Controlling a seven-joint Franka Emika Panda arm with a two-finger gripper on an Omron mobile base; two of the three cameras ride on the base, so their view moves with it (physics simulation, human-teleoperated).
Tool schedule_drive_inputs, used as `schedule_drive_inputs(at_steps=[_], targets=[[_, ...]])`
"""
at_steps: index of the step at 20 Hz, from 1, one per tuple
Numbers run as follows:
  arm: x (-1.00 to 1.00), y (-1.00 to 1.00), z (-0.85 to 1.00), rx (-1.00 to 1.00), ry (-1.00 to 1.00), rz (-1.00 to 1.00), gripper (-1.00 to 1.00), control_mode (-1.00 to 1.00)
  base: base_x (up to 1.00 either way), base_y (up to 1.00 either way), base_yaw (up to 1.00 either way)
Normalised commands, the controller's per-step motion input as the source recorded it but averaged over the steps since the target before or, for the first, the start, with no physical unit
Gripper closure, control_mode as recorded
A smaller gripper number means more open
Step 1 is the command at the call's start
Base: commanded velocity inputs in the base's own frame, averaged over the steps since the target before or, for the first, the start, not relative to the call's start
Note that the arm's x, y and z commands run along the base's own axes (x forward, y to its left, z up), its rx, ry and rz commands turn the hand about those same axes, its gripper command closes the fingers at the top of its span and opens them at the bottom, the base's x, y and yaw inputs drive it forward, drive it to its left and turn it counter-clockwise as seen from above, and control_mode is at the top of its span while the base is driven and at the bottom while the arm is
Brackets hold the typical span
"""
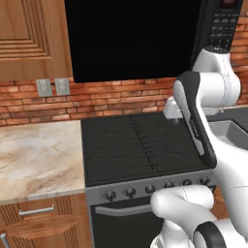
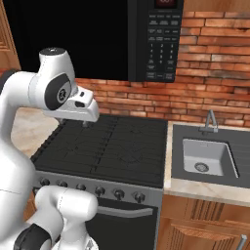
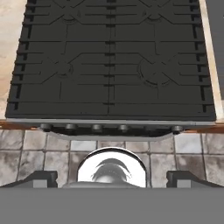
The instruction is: Place the pan on the rear left burner on the stove. Then place the tomato and the onion in the pan and turn on the rear left burner.
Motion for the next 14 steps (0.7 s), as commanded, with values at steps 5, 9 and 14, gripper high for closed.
schedule_drive_inputs(at_steps=[5,9,14], targets=[[0.0,0.0,0.0,0.0,0.0,0.0,-1.0,1.0,-0.03,-0.02,0.0],[0.0,0.0,0.0,0.0,0.0,0.0,-1.0,1.0,0.0,-0.33,0.0],[0.0,0.0,0.0,0.0,0.0,0.0,-1.0,1.0,0.0,-0.58,-0.01]])
